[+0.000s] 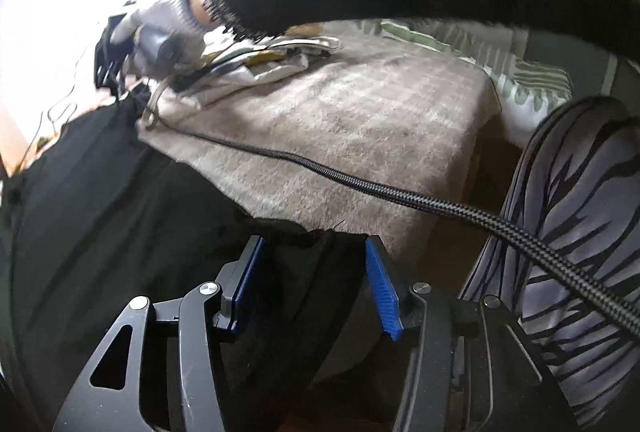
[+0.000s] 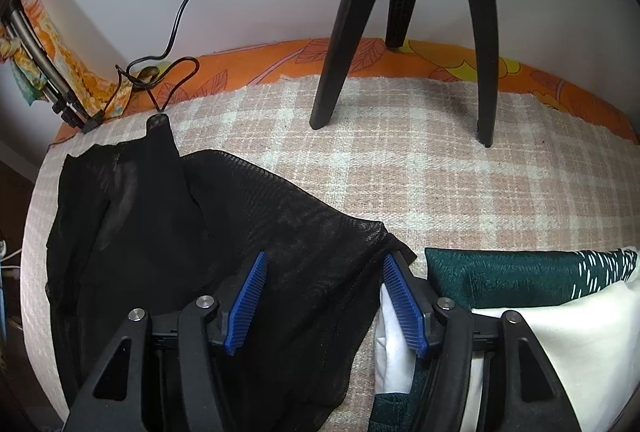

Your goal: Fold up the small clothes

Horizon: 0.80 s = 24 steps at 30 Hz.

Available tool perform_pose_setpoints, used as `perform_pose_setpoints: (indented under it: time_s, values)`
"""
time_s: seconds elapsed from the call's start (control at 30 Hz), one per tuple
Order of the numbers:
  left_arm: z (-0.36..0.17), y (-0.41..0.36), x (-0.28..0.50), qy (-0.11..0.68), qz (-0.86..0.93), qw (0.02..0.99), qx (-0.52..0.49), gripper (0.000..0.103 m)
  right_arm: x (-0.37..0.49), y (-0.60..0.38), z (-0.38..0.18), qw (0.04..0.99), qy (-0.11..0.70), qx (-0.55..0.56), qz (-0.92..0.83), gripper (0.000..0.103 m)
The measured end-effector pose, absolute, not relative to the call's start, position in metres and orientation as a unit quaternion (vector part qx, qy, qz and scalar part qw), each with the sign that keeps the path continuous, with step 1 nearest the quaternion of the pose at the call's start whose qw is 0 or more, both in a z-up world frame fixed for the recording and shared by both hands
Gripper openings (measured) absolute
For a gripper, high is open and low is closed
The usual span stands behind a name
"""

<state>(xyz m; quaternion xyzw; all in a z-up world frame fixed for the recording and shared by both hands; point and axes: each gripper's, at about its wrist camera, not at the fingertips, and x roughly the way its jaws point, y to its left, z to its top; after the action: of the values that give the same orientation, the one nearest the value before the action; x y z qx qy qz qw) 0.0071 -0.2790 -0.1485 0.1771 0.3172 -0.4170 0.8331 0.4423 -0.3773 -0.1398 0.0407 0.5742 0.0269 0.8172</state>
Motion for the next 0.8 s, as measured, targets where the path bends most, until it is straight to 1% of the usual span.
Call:
perform_pose_setpoints:
  time_s: [0.03, 0.1, 0.13, 0.17, 0.2, 0.27, 0.33, 0.37, 0.4, 0.43, 0.6, 0.8]
  values:
    - [-0.149, -0.277, 0.009, 0.315, -0.424, 0.832, 0.171, 0.033, 0.443, -0.374, -0.141, 0.817, 0.575, 0.035, 0.026, 0.065]
    - [-0.148, -0.273, 0.016, 0.315, -0.424, 0.834, 0.158, 0.012, 0.446, -0.369, -0.144, 0.817, 0.576, 0.024, 0.022, 0.065]
    - [-0.147, -0.269, 0.021, 0.322, -0.428, 0.832, 0.143, 0.009, 0.447, -0.367, -0.146, 0.817, 0.576, 0.019, 0.021, 0.066]
    - [-0.145, -0.262, 0.027, 0.334, -0.435, 0.829, 0.115, 0.008, 0.447, -0.365, -0.146, 0.817, 0.576, 0.014, 0.020, 0.066]
    - [-0.143, -0.256, 0.032, 0.343, -0.436, 0.827, 0.088, 0.008, 0.448, -0.362, -0.147, 0.819, 0.574, 0.007, 0.016, 0.063]
    - [-0.139, -0.245, 0.033, 0.350, -0.436, 0.828, 0.052, 0.008, 0.448, -0.355, -0.148, 0.822, 0.570, -0.013, 0.007, 0.052]
    - [-0.135, -0.236, 0.029, 0.350, -0.434, 0.830, 0.026, 0.007, 0.448, -0.351, -0.146, 0.825, 0.565, -0.019, 0.000, 0.024]
    - [-0.133, -0.231, 0.028, 0.348, -0.431, 0.833, 0.015, 0.007, 0.449, -0.350, -0.145, 0.826, 0.563, -0.020, -0.002, 0.015]
    - [-0.131, -0.226, 0.027, 0.347, -0.427, 0.835, 0.005, 0.007, 0.449, -0.349, -0.143, 0.826, 0.563, -0.019, -0.003, 0.003]
    - [-0.130, -0.222, 0.027, 0.346, -0.424, 0.837, -0.001, 0.007, 0.448, -0.348, -0.142, 0.828, 0.561, -0.019, -0.004, 0.000]
    - [-0.126, -0.195, 0.031, 0.351, -0.404, 0.843, -0.051, 0.007, 0.442, -0.340, -0.123, 0.842, 0.537, -0.036, -0.012, 0.000]
    - [-0.121, -0.175, 0.028, 0.342, -0.389, 0.852, -0.078, 0.007, 0.437, -0.332, -0.090, 0.857, 0.514, -0.044, -0.022, 0.000]
